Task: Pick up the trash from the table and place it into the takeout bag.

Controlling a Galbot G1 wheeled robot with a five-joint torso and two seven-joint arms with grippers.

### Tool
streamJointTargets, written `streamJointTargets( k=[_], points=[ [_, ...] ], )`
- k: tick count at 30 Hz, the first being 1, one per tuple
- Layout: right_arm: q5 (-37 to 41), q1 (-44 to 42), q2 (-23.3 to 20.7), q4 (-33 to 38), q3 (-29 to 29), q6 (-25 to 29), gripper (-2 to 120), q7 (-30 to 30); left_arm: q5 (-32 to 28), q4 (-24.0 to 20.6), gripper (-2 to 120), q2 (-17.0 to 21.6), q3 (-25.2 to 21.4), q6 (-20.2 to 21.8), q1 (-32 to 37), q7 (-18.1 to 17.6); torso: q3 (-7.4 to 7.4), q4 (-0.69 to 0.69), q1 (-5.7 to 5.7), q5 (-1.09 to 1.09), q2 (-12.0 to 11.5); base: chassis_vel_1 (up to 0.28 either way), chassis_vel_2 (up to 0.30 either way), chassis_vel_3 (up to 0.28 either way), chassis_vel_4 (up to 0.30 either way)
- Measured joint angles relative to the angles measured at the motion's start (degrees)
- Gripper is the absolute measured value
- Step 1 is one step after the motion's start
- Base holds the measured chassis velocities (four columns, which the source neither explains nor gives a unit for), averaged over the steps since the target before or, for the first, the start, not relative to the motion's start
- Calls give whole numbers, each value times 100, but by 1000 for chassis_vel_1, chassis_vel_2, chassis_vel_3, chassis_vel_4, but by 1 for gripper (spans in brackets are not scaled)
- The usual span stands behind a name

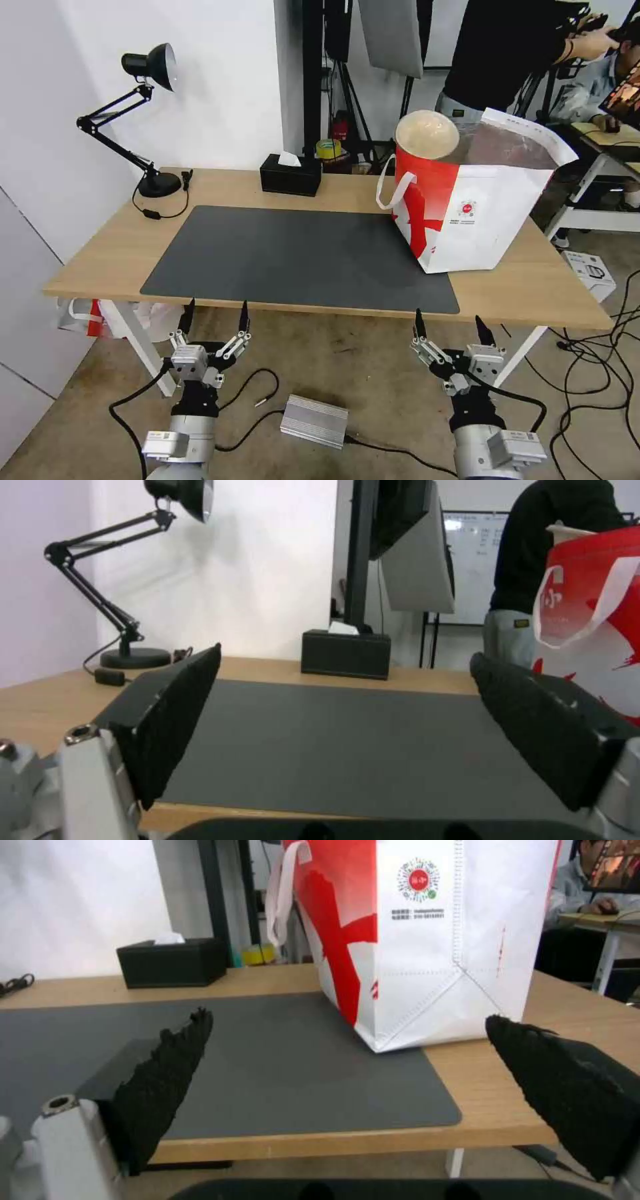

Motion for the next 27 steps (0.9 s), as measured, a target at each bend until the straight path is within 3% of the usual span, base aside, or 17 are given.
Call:
streamJointTargets(
  k=[27],
  points=[
    [0, 0, 0, 0, 0, 0, 100, 0, -1, -3, 100, 0, 0, 7, 0, -3, 0, 0, 0, 0, 0, 0, 0, 0, 0]
  ],
)
